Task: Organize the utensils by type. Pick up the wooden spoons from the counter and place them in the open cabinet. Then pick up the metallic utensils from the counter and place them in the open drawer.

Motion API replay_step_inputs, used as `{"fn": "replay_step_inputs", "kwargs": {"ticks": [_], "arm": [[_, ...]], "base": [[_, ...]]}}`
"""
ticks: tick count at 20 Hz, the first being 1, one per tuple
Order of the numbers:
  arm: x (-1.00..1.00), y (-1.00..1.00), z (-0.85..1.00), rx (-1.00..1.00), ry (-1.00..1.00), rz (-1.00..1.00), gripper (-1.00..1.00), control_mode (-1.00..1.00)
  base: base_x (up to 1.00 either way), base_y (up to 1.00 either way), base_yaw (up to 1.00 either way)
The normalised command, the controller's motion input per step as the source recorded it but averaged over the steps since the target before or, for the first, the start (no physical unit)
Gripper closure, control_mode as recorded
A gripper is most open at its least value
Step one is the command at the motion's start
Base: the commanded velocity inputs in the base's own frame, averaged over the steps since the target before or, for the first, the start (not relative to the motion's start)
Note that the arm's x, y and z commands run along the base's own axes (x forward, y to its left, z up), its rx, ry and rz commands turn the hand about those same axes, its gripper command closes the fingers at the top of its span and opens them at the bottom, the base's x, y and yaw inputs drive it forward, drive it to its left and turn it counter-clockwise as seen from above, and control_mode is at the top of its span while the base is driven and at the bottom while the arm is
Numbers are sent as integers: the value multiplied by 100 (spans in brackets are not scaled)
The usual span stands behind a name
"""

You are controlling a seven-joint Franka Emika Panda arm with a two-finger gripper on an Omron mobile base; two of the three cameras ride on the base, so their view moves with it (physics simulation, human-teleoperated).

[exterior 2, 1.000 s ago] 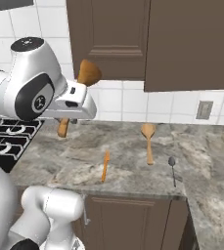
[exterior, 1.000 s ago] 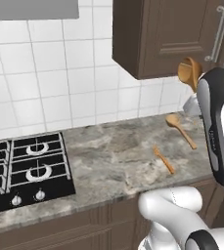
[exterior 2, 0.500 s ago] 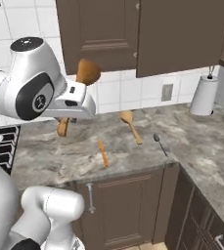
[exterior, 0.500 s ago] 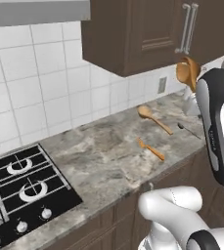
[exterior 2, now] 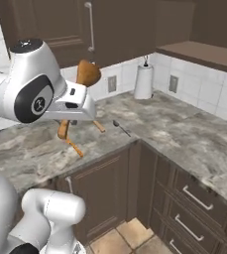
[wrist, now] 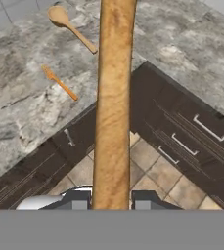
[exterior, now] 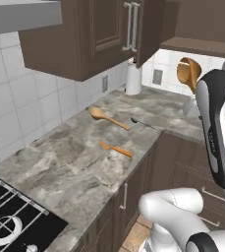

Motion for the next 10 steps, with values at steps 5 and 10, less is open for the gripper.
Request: {"fn": "replay_step_inputs", "kwargs": {"ticks": [5, 10], "arm": [[0, 0, 0, 0, 0, 0, 100, 100], [0, 0, 0, 0, 0, 0, 100, 100]], "base": [[-8, -20, -51], [-2, -23, -46]]}}
